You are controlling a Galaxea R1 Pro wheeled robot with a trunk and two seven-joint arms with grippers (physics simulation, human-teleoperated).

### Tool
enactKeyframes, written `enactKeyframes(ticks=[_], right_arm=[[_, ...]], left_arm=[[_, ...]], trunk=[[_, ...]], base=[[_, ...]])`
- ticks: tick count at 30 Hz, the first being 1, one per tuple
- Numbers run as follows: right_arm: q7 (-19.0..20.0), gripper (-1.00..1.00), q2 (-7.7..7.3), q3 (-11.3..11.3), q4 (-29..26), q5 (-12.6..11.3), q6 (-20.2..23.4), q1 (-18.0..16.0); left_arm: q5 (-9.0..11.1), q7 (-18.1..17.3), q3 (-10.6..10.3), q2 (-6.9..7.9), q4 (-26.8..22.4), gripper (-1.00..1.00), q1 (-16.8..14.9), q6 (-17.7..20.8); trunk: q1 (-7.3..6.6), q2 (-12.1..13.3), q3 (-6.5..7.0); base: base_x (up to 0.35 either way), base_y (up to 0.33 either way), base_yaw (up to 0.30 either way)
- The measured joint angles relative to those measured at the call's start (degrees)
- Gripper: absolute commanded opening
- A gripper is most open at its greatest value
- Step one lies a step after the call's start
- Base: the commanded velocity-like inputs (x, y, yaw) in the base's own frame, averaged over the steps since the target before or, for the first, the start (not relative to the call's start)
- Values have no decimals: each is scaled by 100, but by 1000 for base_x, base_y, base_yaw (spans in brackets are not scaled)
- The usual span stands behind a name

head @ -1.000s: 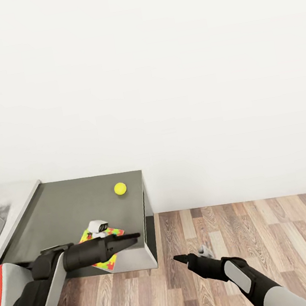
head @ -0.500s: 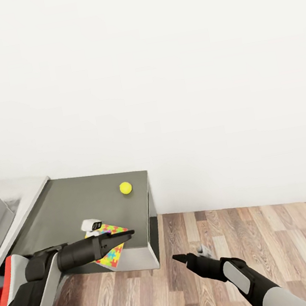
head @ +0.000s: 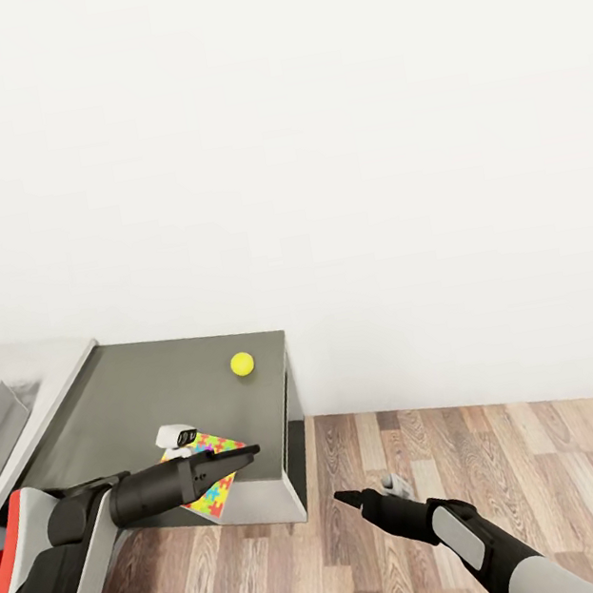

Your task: Put all the toys in the child's room - the three board games (two on the bed and one on the table), the two jigsaw puzzles on the table, and the tennis ball on the table - inside the toy box on the table in the child's room.

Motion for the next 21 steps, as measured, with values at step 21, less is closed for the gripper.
enactKeyframes(ticks=[21], right_arm=[[0,100,10,2,4,4,-17,2]], left_arm=[[5,-17,17,19,-4,100,8,4]], trunk=[[0,0,46]], base=[[0,-73,0]])
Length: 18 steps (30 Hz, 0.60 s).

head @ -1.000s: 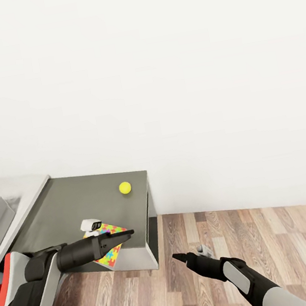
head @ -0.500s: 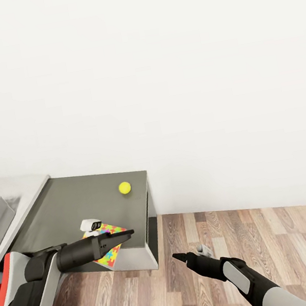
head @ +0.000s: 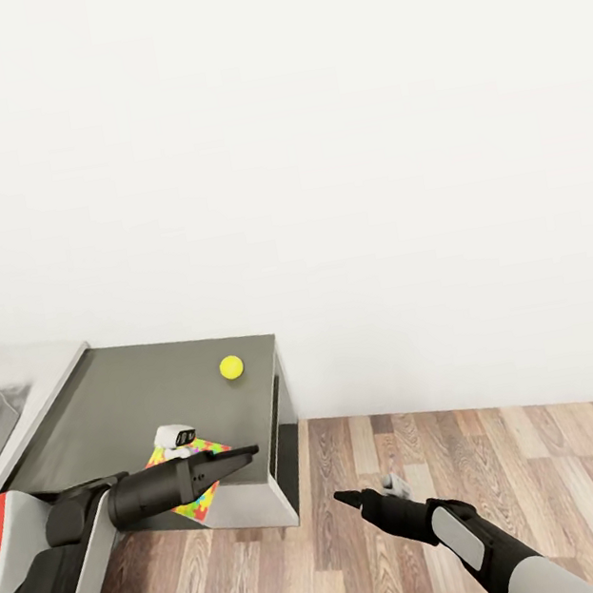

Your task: Put all the toys in the child's room - the three board games (two on the bed and one on the table), the two jigsaw puzzles on the table, and the tennis ball on the table - inside the toy box on the table in the child's room.

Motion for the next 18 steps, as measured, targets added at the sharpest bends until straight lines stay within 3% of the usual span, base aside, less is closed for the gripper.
enactKeyframes(ticks=[18], right_arm=[[52,100,4,-1,-2,1,-2,26]], left_arm=[[1,-1,1,24,-3,100,0,1]], trunk=[[0,0,169]], base=[[0,12,0]])
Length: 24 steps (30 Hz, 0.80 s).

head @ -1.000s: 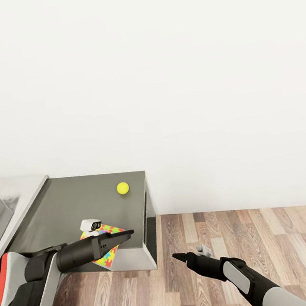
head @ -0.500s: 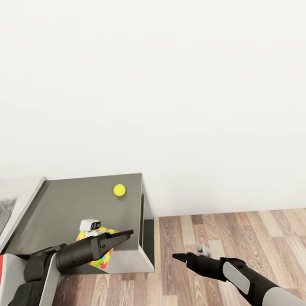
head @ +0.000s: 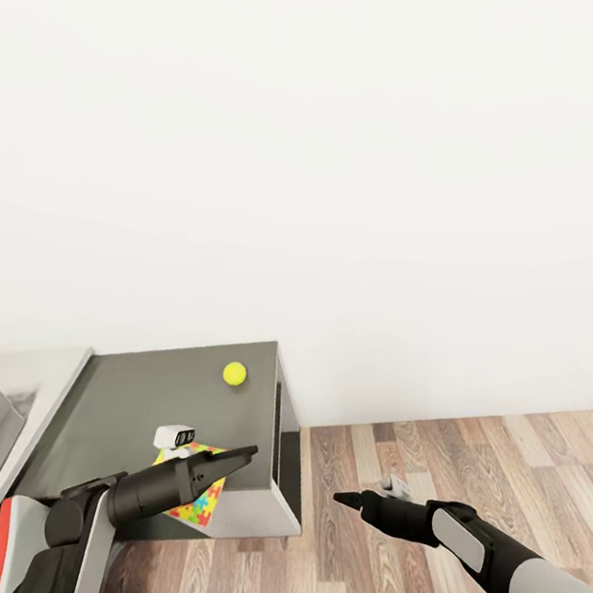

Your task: Put all the toys in the child's room - the three board games (two on the bed and one on the table), the two jigsaw puzzles on the table, and the tennis ball on the table - inside the toy box on the table in the child's room.

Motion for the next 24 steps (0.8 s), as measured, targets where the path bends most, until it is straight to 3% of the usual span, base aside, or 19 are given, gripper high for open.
enactKeyframes(ticks=[8,15,24], right_arm=[[27,100,0,0,-1,8,-127,65],[380,100,-3,-1,-2,28,-187,77],[486,100,-16,-1,-2,36,-199,79]], left_arm=[[0,0,-3,1,-1,100,0,0],[0,0,-3,1,-2,100,0,-5],[0,0,0,1,-2,100,0,-7]], trunk=[[0,0,77],[0,0,144],[0,0,230]], base=[[0,4,0],[0,0,0],[0,0,0]])
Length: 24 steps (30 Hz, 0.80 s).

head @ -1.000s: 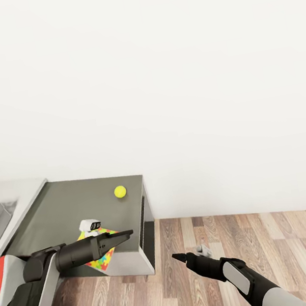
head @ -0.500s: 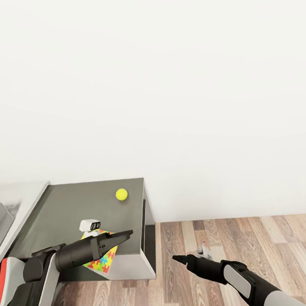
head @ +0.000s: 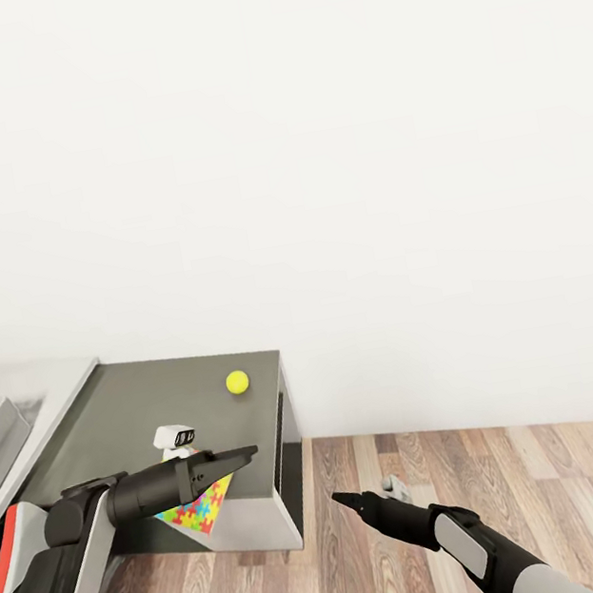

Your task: Put all the toys in the child's room - the three board games (two on the bed and one on the table), the two jigsaw puzzles on the table, and the tennis ball on the table - inside the toy box on the table in the child's room.

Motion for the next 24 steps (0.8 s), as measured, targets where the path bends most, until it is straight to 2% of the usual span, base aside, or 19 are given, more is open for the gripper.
enactKeyframes(ticks=[16,24], right_arm=[[8,100,-4,0,0,1,-1,-1],[8,100,-1,0,0,1,-1,0]], left_arm=[[0,-11,0,0,0,100,0,-2],[-5,-227,0,0,0,100,8,-19]], trunk=[[0,0,153],[0,0,230]], base=[[0,0,0],[0,0,0]])
